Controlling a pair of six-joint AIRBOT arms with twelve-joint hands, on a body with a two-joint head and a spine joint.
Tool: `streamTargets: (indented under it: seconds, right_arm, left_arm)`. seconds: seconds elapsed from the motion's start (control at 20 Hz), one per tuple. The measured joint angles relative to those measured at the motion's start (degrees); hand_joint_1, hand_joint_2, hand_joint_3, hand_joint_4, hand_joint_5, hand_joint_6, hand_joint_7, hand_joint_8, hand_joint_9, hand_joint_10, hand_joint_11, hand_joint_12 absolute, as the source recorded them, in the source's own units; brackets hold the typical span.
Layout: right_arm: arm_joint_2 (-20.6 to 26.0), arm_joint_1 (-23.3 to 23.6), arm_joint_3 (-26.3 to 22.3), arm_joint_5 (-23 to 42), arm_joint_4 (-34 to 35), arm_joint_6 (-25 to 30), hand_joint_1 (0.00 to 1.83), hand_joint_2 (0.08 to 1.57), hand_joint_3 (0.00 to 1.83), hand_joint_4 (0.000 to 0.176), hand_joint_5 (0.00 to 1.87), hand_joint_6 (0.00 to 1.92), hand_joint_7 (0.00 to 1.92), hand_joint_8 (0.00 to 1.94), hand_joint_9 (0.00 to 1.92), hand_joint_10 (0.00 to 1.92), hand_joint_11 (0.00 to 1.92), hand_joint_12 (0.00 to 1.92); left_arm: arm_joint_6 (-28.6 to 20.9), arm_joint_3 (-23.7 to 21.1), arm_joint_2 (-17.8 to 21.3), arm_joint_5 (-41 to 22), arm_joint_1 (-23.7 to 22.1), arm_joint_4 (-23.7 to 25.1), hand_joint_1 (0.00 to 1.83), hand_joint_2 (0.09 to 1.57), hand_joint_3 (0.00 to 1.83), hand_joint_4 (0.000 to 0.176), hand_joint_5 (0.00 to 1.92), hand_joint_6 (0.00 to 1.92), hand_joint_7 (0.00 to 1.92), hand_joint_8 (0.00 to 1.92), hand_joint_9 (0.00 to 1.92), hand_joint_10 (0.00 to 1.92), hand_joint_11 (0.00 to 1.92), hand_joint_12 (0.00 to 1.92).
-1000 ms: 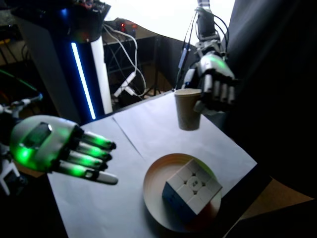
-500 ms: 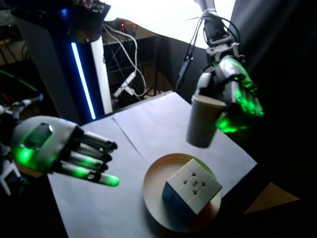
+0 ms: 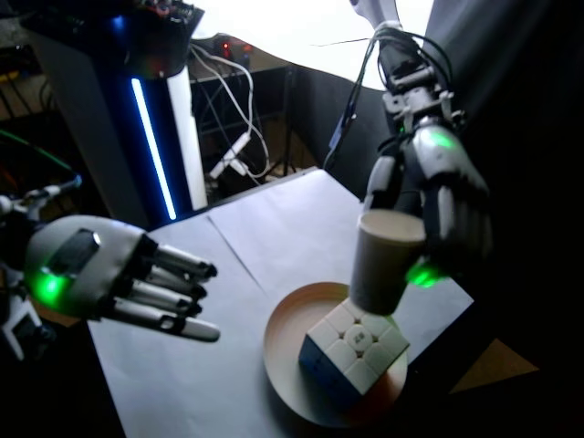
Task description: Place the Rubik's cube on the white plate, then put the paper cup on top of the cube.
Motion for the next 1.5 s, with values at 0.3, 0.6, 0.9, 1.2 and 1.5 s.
streamTargets:
  seconds: [0.3, 0.6, 0.9, 1.2, 1.5]
  right_arm:
    - [-0.22, -0.04, 0.0, -0.04, 0.02, 0.02, 1.23, 1.33, 0.0, 0.0, 0.15, 1.43, 0.58, 1.65, 0.18, 1.48, 0.0, 1.92]
    - [-0.22, -0.04, 0.0, 0.02, 0.15, 0.0, 1.22, 1.34, 0.0, 0.0, 0.16, 1.38, 0.56, 1.66, 0.2, 1.49, 0.0, 1.91]
    - [-0.24, -0.15, 0.02, -0.02, 0.11, -0.02, 1.22, 1.35, 0.0, 0.0, 0.15, 1.43, 0.55, 1.68, 0.22, 1.5, 0.05, 1.91]
    - [-0.24, -0.17, 0.02, -0.02, 0.24, -0.02, 1.23, 1.34, 0.0, 0.0, 0.15, 1.39, 0.57, 1.66, 0.19, 1.41, 0.0, 1.87]
    - [-0.24, -0.35, 0.02, 0.04, 0.35, -0.02, 1.22, 1.36, 0.0, 0.0, 0.09, 1.43, 0.53, 1.71, 0.2, 1.56, 0.0, 1.92]
  left_arm:
    - [-0.42, 3.3, -4.09, 3.54, 0.02, 0.0, 1.02, 1.13, 0.0, 0.0, 0.31, 1.29, 0.27, 0.94, 0.06, 1.3, 0.0, 1.92]
    - [-0.46, 3.72, -4.46, 4.66, 0.26, 0.13, 0.93, 1.15, 0.0, 0.0, 0.21, 0.95, 0.3, 0.63, 0.07, 1.07, 0.0, 1.79]
    - [-0.48, 4.04, -4.85, 5.6, 0.26, 0.39, 0.81, 1.1, 0.0, 0.046, 0.19, 0.41, 0.3, 0.07, 0.01, 0.71, 0.0, 1.64]
    - [-0.48, 4.04, -4.85, 5.62, 0.26, 0.57, 0.61, 1.08, 0.0, 0.11, 0.0, 0.0, 0.0, 0.0, 0.0, 0.12, 0.0, 1.33]
    - [-1.05, 3.06, -3.65, 3.63, 0.26, 0.72, 0.59, 1.03, 0.0, 0.169, 0.0, 0.0, 0.0, 0.0, 0.0, 0.0, 0.0, 0.0]
